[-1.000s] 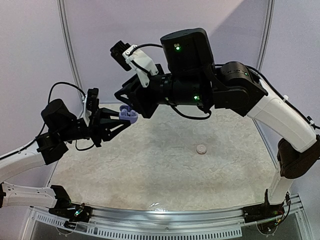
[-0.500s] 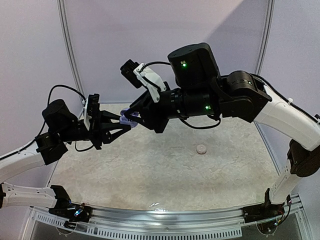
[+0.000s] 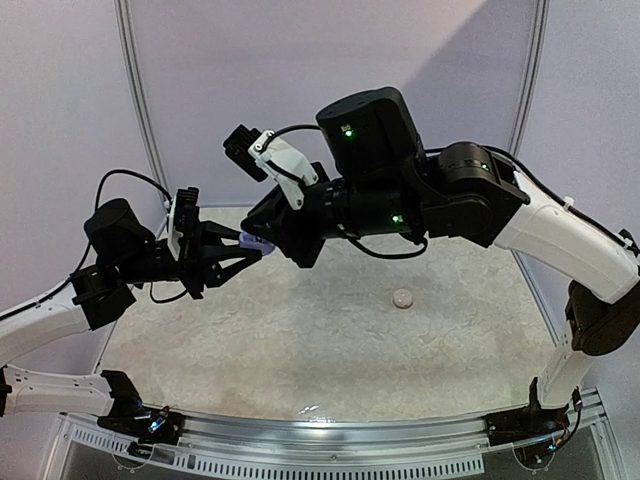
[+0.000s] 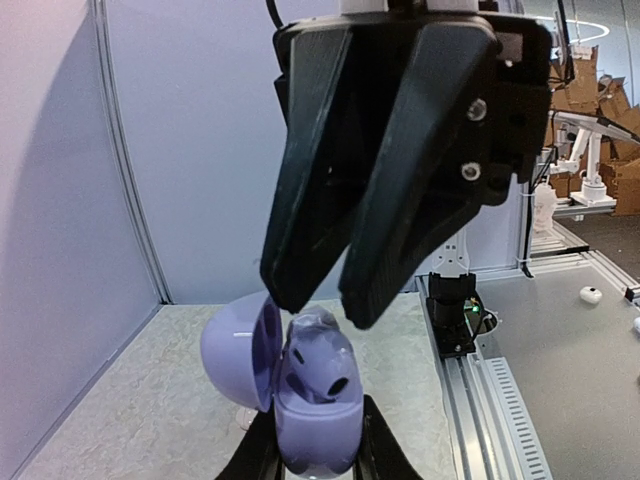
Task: Insert the wireless bluetooth earbuds into the charging case
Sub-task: Adjust the left earbud in the left side groove of the charging case.
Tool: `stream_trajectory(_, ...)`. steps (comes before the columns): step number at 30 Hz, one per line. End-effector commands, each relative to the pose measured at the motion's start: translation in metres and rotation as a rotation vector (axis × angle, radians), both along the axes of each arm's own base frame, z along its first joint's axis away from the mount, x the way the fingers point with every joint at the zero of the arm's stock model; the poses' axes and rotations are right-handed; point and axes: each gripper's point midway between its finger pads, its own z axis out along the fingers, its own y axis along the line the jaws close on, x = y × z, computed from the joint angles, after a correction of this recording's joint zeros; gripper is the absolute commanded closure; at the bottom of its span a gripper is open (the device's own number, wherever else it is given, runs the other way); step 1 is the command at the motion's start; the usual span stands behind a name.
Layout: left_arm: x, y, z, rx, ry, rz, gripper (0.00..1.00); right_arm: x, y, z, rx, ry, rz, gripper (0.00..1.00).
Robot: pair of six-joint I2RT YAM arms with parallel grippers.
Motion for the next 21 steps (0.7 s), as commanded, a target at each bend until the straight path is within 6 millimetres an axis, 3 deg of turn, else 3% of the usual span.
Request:
stream_trajectory(1, 0.000, 0.003, 0.005, -0.013, -0.018, 0.007, 1.00, -0.007, 0.006, -0.001, -0.003, 0.000, 0.049, 0.83)
stream_trajectory(14, -0.001, 0.003, 0.007, -0.018, -0.021, 0.007, 1.00, 0.015, 0.007, -0.032, -0.098, -0.026, -0.064, 0.91)
stream_trajectory(21, 0.003, 0.004, 0.008, -0.023, -0.012, 0.028, 1.00, 0.015, 0.007, -0.043, -0.141, -0.039, -0.079, 0.94)
